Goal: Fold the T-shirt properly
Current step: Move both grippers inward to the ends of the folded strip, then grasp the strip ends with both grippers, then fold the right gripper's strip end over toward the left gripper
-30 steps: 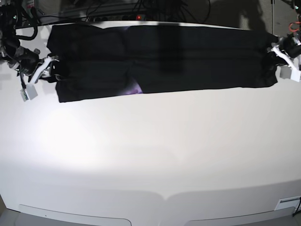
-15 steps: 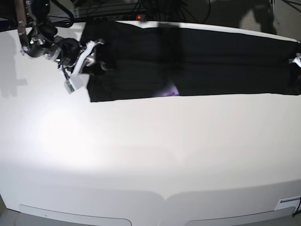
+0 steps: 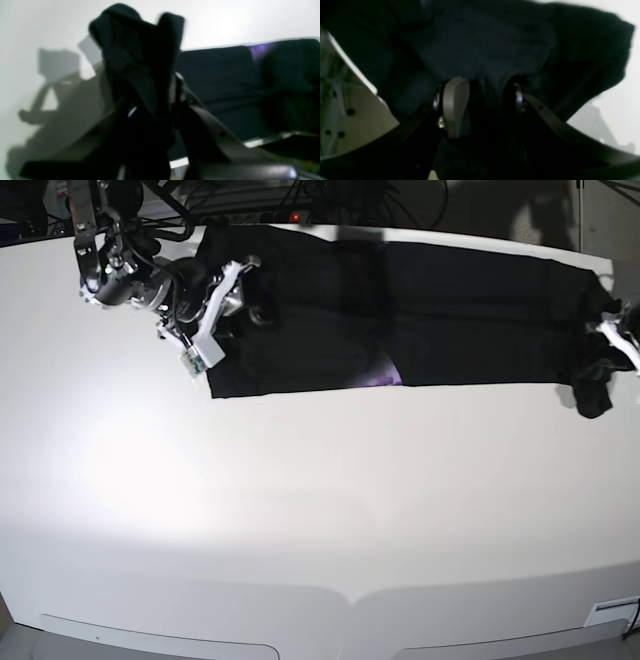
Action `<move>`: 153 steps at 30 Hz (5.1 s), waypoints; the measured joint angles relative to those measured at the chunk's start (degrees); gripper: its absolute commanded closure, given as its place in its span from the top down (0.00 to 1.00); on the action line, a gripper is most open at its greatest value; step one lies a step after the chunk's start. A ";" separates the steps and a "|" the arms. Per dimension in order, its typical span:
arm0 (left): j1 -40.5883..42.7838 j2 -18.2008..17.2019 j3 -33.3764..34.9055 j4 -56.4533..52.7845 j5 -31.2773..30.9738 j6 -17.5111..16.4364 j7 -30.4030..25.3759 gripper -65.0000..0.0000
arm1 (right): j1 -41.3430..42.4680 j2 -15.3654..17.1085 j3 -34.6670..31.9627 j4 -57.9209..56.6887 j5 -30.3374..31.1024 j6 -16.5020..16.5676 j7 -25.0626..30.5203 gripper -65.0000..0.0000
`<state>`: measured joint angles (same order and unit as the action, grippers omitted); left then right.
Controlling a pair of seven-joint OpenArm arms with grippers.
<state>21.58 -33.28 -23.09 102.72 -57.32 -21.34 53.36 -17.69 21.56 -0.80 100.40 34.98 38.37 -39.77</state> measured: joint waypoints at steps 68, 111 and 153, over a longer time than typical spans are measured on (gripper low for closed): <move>-1.42 8.37 27.85 -2.32 32.13 15.08 -17.51 0.42 | 13.90 0.57 4.70 0.00 11.04 -0.13 -29.99 0.67; -3.82 8.35 27.69 -10.51 33.33 11.74 -23.37 0.42 | 12.28 -1.97 6.08 -20.06 33.62 0.04 -37.00 0.71; -2.51 8.20 27.96 -6.25 41.88 10.67 -21.55 0.42 | 13.22 1.55 6.40 -10.99 28.48 1.14 -30.38 0.00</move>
<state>19.07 -25.08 4.86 96.47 -15.44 -10.68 31.81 -4.47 23.11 5.61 89.41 63.46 39.51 -70.15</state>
